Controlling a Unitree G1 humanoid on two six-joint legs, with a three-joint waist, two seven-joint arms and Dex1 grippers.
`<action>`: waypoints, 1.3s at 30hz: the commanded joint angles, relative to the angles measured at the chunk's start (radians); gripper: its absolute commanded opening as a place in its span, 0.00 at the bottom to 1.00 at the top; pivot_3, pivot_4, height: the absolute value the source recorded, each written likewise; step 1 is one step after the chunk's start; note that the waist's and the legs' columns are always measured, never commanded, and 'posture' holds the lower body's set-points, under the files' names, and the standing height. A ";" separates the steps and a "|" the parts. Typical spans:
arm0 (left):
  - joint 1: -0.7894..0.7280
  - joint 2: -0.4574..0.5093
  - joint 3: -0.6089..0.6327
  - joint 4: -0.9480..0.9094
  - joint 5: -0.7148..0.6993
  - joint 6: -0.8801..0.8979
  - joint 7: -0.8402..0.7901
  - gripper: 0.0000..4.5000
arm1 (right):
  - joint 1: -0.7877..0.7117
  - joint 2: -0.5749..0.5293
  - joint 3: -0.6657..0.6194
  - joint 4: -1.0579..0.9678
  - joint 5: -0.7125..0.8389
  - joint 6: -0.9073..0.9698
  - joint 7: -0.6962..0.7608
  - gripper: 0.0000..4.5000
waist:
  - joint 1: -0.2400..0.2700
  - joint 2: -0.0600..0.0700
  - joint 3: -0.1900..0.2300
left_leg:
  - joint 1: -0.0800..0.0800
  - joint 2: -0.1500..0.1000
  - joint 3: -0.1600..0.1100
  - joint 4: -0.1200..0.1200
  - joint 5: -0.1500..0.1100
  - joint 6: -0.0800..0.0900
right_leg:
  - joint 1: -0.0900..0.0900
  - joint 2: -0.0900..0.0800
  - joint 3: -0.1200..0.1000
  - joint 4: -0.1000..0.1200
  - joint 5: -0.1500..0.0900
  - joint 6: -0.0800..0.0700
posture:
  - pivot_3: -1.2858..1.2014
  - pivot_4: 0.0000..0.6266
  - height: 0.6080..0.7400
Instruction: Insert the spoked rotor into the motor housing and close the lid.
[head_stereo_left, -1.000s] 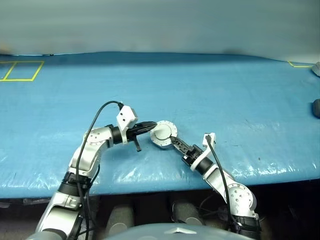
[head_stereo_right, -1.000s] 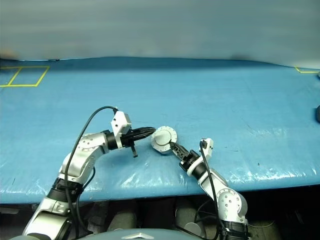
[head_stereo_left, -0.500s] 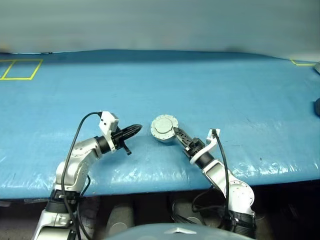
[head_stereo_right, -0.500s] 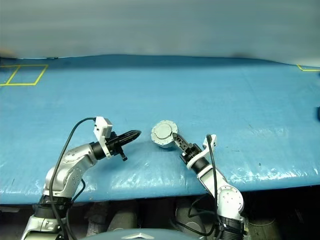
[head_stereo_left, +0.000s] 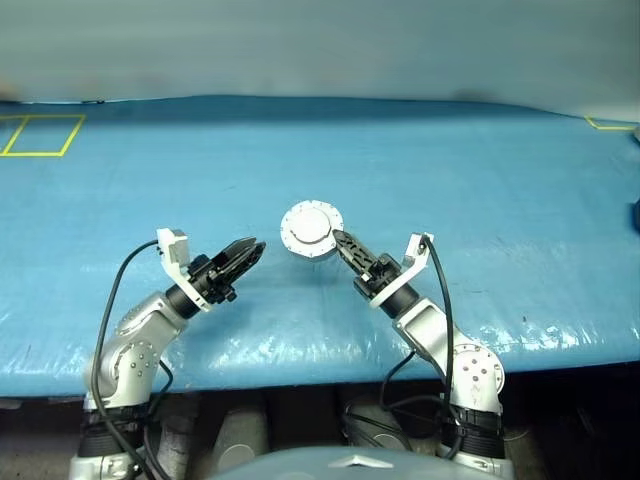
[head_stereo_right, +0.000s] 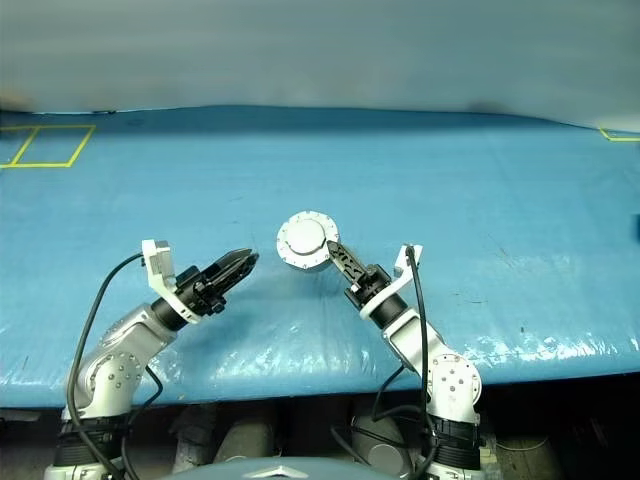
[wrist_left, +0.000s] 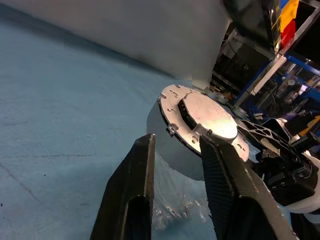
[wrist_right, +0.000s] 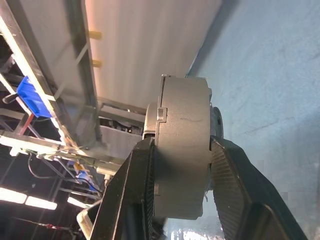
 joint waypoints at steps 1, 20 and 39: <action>0.018 -0.001 -0.022 -0.045 -0.023 0.020 0.001 0.73 | -0.042 0.004 0.030 -0.099 0.094 0.004 -0.002 0.29 | 0.000 0.000 0.000 | 0.000 0.000 0.000 0.000 0.000 0.000 | 0.000 0.000 0.000 0.000 0.000 0.000 | 0.52 0.24 1.00; 0.018 -0.099 -0.042 -0.107 -0.227 0.099 0.088 1.00 | -0.028 -0.106 0.102 -0.138 0.139 0.007 -0.033 0.29 | 0.000 0.000 0.000 | 0.001 0.000 -0.001 0.005 0.000 0.000 | 0.001 0.001 0.000 0.004 0.000 0.000 | 0.52 0.24 1.00; -0.083 -0.279 0.002 0.033 -0.330 0.117 0.200 1.00 | -0.035 -0.124 0.123 -0.136 0.130 -0.001 -0.054 0.29 | 0.002 0.000 0.000 | 0.000 0.000 -0.001 0.010 0.000 0.000 | 0.003 0.001 0.000 0.004 0.001 0.002 | 0.52 0.24 1.00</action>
